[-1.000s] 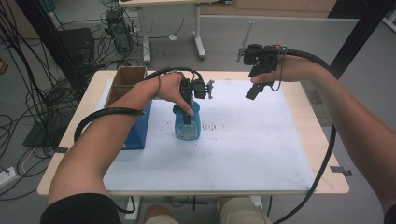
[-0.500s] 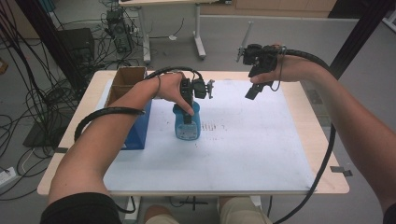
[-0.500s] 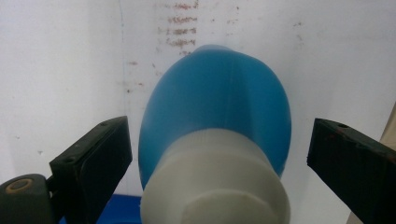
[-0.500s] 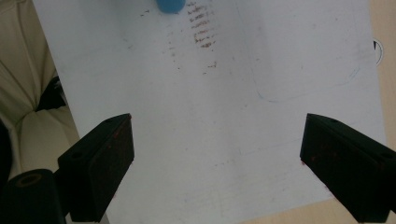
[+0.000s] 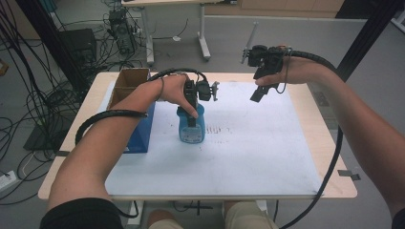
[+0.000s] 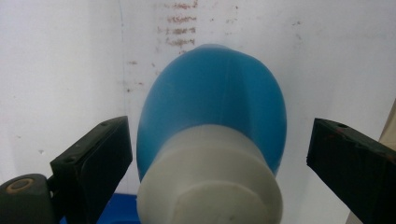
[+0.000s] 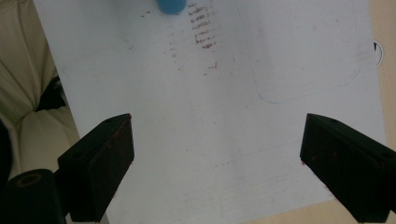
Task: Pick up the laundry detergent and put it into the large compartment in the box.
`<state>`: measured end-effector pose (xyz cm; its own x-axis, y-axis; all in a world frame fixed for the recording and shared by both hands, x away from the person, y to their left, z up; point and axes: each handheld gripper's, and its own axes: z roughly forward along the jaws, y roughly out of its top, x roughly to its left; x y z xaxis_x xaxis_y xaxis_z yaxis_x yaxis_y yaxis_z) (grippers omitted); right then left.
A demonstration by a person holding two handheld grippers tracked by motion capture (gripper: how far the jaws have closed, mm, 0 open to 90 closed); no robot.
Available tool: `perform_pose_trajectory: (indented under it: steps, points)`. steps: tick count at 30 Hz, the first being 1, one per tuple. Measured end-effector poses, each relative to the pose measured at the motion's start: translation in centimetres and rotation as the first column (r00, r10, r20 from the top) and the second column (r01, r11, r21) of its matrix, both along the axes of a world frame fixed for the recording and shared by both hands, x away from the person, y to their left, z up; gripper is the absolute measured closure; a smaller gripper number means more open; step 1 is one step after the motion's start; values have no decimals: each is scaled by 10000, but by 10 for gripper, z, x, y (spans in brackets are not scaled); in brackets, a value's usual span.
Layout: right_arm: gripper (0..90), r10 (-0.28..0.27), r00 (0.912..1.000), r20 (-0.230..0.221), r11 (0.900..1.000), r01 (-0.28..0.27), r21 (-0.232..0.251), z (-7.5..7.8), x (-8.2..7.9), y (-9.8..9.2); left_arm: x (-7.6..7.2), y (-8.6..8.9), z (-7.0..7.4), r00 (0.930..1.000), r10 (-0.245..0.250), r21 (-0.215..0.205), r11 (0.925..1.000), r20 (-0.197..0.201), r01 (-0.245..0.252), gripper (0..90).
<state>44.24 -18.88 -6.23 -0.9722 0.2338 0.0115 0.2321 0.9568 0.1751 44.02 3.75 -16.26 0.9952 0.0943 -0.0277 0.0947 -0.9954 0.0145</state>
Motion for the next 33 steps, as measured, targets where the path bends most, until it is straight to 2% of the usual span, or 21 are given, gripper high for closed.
perform_pose_trajectory:
  steps: [19,33]
  points:
    - [99,-4,10000,-23,10000,4,-18,-1,1,0,0,0,-1,10000,-13,36,10000,22,13,75]
    - [99,-59,10000,-29,10000,59,-16,-2,1,-2,-2,-1,-5,9999,-87,54,9999,149,86,137]
